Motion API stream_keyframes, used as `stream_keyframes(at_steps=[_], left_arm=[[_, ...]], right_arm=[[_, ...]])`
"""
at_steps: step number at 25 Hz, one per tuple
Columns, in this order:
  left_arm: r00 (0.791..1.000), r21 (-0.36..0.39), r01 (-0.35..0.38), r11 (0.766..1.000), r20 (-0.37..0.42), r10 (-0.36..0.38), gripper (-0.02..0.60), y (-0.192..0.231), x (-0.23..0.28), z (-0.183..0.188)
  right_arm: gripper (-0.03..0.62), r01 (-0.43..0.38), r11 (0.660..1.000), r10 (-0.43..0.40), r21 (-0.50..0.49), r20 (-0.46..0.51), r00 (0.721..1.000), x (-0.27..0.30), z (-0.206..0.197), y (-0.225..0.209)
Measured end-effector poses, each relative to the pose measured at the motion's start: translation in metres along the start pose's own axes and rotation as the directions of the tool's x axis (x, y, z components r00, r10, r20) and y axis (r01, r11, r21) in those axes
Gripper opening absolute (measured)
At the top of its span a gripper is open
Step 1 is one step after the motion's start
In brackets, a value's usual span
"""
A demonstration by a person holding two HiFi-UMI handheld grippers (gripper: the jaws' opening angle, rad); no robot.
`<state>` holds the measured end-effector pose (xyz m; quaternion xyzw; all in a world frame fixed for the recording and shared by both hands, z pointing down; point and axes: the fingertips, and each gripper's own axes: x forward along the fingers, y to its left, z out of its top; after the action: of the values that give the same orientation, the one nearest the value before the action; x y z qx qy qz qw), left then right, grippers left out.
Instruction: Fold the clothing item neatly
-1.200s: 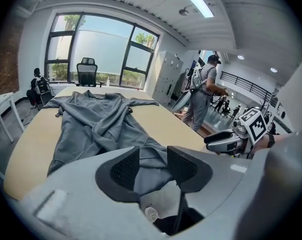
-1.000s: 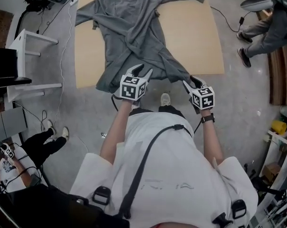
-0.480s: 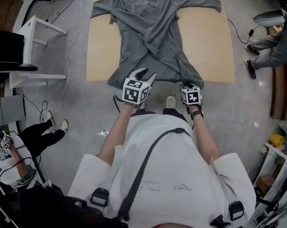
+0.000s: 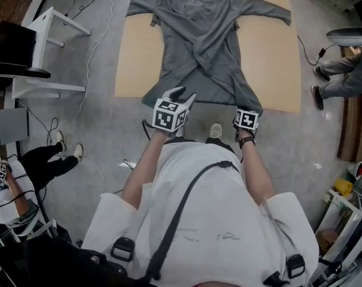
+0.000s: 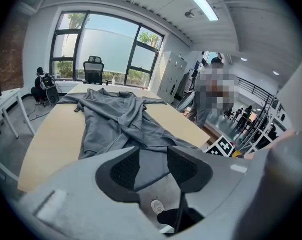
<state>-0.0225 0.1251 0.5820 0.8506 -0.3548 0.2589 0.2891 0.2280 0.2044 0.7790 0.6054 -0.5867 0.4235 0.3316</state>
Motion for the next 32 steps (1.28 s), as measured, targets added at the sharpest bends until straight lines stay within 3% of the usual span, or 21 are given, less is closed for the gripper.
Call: stream_keyframes(at_steps=[5, 10, 18, 23, 25, 28, 30, 32], left_arm=[[1.0, 0.002, 0.013, 1.0, -0.008, -0.013, 0.179, 0.001, 0.001, -0.004], [0.999, 0.004, 0.034, 0.999, -0.025, -0.034, 0.179, -0.002, 0.004, -0.01], [0.998, 0.003, 0.058, 0.998, -0.034, -0.058, 0.179, -0.008, 0.009, -0.013], [0.998, -0.01, 0.052, 0.999, -0.024, -0.052, 0.179, -0.003, 0.008, -0.011], [0.999, -0.022, 0.045, 0.999, -0.016, -0.046, 0.179, 0.001, 0.005, -0.011], [1.0, -0.044, 0.028, 0.999, -0.002, -0.028, 0.179, 0.011, -0.002, -0.01], [1.0, -0.062, 0.011, 0.998, 0.008, -0.011, 0.179, 0.022, -0.009, -0.01], [1.0, -0.082, -0.009, 0.997, 0.02, 0.01, 0.179, 0.035, -0.016, -0.01]], right_arm=[[0.006, -0.027, 0.997, 0.023, 0.071, 0.053, 0.998, -0.004, 0.001, 0.001], [0.005, -0.087, 0.996, 0.086, 0.003, 0.118, 0.989, -0.018, -0.002, 0.01], [0.005, -0.119, 0.992, 0.125, -0.043, 0.202, 0.971, -0.066, 0.006, 0.017], [0.005, -0.218, 0.971, 0.235, -0.101, 0.222, 0.946, -0.096, 0.017, 0.046], [0.005, -0.28, 0.949, 0.306, -0.144, 0.209, 0.929, -0.109, 0.019, 0.066], [0.005, -0.403, 0.886, 0.441, -0.23, 0.147, 0.885, -0.128, 0.018, 0.108], [0.005, -0.483, 0.822, 0.525, -0.301, 0.075, 0.848, -0.139, 0.013, 0.14], [0.005, -0.583, 0.722, 0.622, -0.372, -0.018, 0.782, -0.152, 0.002, 0.177]])
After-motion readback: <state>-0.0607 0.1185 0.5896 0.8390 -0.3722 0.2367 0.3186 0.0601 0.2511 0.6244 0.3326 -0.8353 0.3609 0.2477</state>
